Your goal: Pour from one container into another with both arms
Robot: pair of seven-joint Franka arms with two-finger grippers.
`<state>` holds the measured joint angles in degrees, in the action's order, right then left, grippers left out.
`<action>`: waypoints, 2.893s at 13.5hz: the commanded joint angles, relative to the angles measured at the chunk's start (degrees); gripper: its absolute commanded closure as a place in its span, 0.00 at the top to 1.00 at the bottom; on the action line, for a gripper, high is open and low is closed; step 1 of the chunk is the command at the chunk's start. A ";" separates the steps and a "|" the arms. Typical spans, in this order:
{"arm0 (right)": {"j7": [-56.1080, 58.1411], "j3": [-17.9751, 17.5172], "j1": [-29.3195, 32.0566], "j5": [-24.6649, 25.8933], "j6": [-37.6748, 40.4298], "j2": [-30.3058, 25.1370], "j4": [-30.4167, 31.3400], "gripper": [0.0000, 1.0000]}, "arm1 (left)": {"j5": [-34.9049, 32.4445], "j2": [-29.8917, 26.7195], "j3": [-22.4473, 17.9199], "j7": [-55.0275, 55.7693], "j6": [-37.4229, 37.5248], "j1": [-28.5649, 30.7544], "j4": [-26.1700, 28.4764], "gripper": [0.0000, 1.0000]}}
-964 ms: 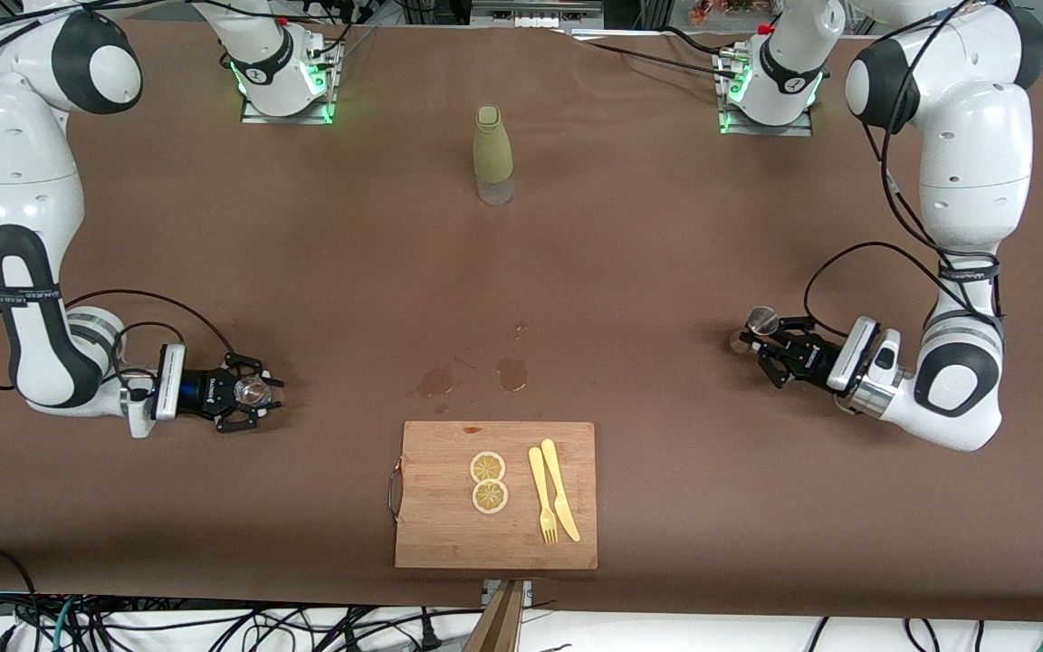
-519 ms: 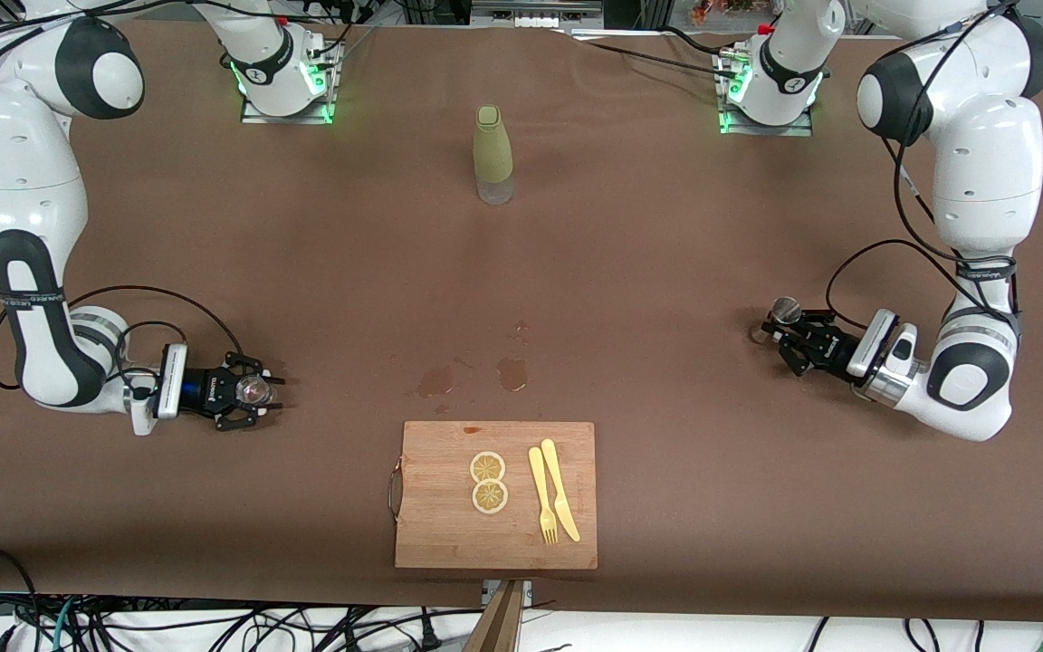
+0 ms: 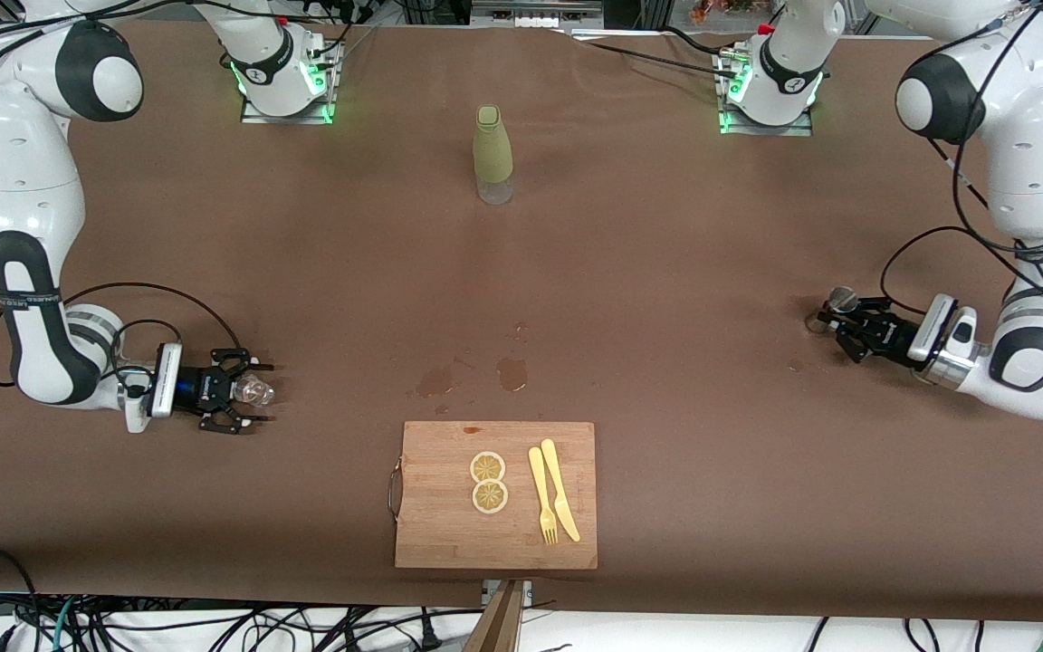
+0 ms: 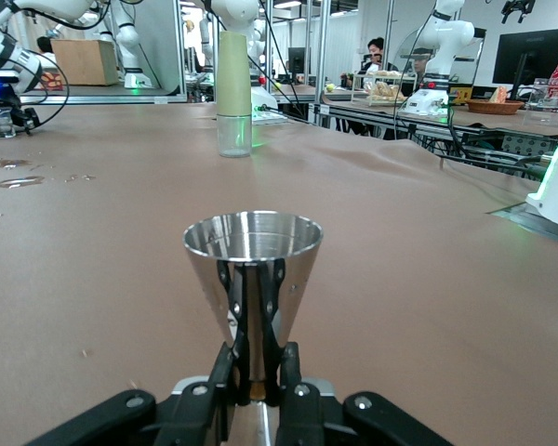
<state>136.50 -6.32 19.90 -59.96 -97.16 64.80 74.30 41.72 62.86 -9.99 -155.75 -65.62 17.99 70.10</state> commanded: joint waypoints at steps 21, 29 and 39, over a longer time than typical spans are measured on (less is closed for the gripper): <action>-80.01 12.39 -6.62 28.81 18.23 -21.80 -20.25 1.00 | -3.22 -11.51 0.23 -9.66 -8.10 3.02 -0.50 1.00; -114.75 11.77 -18.49 50.90 24.20 -32.63 -19.81 1.00 | -17.78 -36.55 0.93 9.71 -22.44 -2.77 5.55 1.00; -131.84 11.60 -21.40 57.14 26.25 -48.17 -3.31 1.00 | -35.64 -55.12 0.93 80.27 -25.71 -17.19 13.92 1.00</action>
<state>5.20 5.52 -1.55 -3.97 -67.59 22.37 61.81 8.92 10.53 -8.90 -89.70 -91.14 2.36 80.95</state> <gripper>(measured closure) 0.000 0.000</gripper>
